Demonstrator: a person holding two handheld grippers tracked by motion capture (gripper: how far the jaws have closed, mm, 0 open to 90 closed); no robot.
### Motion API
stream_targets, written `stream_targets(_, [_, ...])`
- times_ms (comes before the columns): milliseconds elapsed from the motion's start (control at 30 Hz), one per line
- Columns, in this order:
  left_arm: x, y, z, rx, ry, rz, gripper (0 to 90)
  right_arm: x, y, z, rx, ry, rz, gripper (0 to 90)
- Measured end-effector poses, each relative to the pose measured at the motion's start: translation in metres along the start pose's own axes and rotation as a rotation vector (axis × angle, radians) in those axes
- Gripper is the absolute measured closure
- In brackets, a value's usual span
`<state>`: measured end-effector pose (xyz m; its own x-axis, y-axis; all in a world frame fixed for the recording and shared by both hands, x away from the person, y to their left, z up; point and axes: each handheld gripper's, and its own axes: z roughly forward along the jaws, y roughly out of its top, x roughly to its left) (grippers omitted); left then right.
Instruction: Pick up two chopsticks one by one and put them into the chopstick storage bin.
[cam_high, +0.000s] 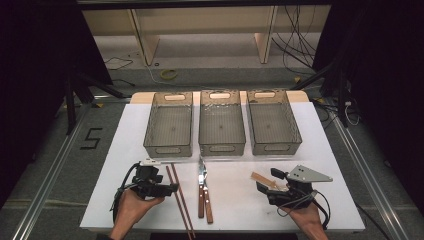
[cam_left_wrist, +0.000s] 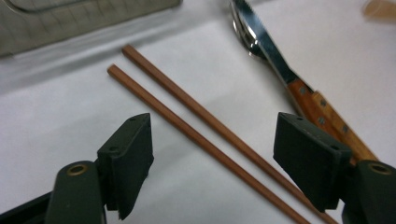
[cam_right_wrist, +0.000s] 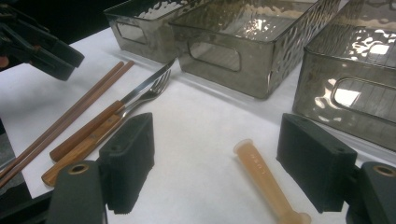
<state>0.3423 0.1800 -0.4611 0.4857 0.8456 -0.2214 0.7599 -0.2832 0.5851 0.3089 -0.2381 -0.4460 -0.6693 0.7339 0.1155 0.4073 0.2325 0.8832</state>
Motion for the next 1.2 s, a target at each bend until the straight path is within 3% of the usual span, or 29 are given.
stream_targets(200, [-0.006,0.006,0.009,0.074,0.021,0.023,32.7,0.0,0.0,0.0,0.004,0.006,-0.001,28.7])
stream_targets(500, [-0.014,0.006,0.02,0.148,0.042,0.06,38.7,0.001,0.0,0.0,0.005,0.011,-0.001,28.9])
stream_targets(800, [-0.015,0.004,0.025,0.204,0.053,0.084,41.2,0.001,0.0,0.001,0.006,0.014,-0.003,29.2])
stream_targets(1200, [-0.02,0.006,0.029,0.234,0.077,0.118,39.9,0.001,0.0,0.001,0.008,0.016,-0.006,29.5])
